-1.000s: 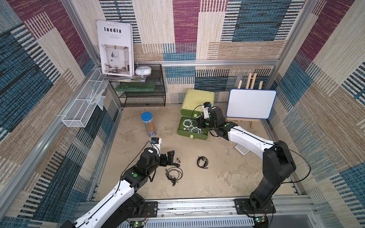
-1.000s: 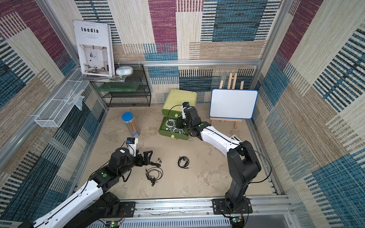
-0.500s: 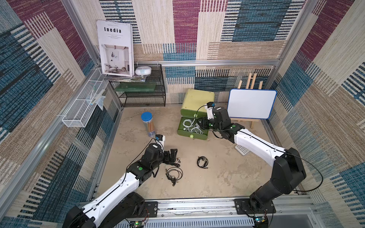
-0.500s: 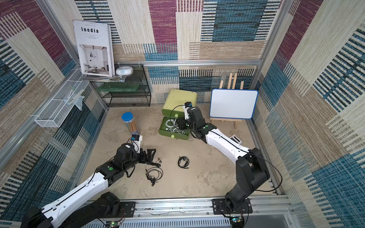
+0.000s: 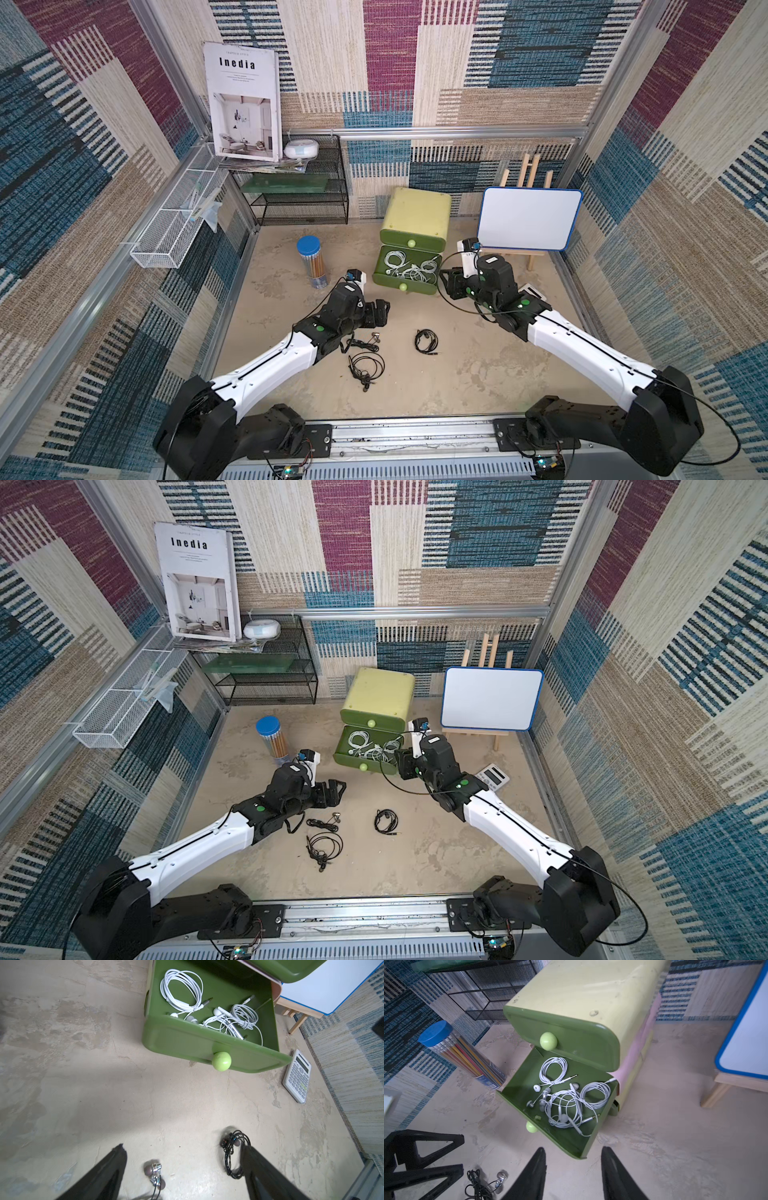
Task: Place the wired earphones into the drawer by color
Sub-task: Place the wired earphones in the drawer, then close the drawer in the storage box.
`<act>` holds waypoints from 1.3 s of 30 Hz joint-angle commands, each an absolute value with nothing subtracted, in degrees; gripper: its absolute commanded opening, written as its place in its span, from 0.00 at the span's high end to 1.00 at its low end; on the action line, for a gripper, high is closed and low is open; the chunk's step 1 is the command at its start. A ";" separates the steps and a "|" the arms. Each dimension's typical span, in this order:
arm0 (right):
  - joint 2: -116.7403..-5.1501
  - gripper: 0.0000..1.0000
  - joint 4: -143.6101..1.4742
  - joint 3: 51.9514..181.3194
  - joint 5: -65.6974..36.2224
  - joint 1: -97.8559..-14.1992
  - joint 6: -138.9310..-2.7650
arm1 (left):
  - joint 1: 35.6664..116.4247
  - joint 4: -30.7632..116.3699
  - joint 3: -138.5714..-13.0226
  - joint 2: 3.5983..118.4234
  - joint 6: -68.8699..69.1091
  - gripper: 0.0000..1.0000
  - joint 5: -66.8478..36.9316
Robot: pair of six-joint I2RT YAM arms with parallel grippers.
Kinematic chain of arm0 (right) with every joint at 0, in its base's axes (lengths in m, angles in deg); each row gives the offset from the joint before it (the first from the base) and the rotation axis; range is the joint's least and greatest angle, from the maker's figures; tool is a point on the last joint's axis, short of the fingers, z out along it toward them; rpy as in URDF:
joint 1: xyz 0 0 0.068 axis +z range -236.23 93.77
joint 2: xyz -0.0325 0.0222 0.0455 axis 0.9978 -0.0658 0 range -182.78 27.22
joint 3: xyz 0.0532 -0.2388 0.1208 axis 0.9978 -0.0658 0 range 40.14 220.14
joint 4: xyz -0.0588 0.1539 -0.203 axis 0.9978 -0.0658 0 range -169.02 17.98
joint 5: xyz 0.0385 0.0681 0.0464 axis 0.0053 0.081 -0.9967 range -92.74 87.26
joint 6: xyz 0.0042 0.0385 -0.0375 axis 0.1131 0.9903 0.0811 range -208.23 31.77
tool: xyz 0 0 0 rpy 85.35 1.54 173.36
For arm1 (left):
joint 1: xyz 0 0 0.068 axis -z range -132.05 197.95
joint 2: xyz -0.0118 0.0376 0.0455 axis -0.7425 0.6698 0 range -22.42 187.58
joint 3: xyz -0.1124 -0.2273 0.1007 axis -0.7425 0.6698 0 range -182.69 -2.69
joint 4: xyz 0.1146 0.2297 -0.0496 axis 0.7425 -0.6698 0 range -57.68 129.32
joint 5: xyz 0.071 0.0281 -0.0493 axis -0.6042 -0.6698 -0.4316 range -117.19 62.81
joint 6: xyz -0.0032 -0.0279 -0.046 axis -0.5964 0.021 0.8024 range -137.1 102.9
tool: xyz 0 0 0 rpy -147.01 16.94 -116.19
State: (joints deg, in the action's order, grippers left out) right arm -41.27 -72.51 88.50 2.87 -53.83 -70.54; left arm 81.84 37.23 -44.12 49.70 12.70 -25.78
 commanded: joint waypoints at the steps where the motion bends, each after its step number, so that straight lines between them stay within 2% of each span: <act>1: -37.61 0.50 -68.94 85.70 7.67 -53.84 -73.91 | 82.53 39.74 -46.44 53.21 13.96 0.13 -25.24; 8: -30.24 0.43 -64.62 78.40 12.44 -53.97 -77.47 | 83.53 40.61 -51.84 60.85 14.86 0.25 -25.17; 13: -25.84 0.35 -60.36 72.50 15.40 -53.96 -78.67 | 83.78 42.18 -54.09 64.40 14.79 0.30 -25.34; 19: -21.63 0.15 -56.99 67.75 17.28 -54.06 -77.10 | 83.81 45.00 -54.26 66.13 13.98 0.37 -26.19; 29: -19.10 0.14 -51.35 62.94 19.05 -54.05 -76.92 | 83.87 50.39 -55.18 69.95 13.22 0.51 -25.34; 39: -18.77 0.15 -49.96 61.46 19.39 -54.14 -76.96 | 83.89 52.62 -57.10 73.36 12.64 0.57 -24.37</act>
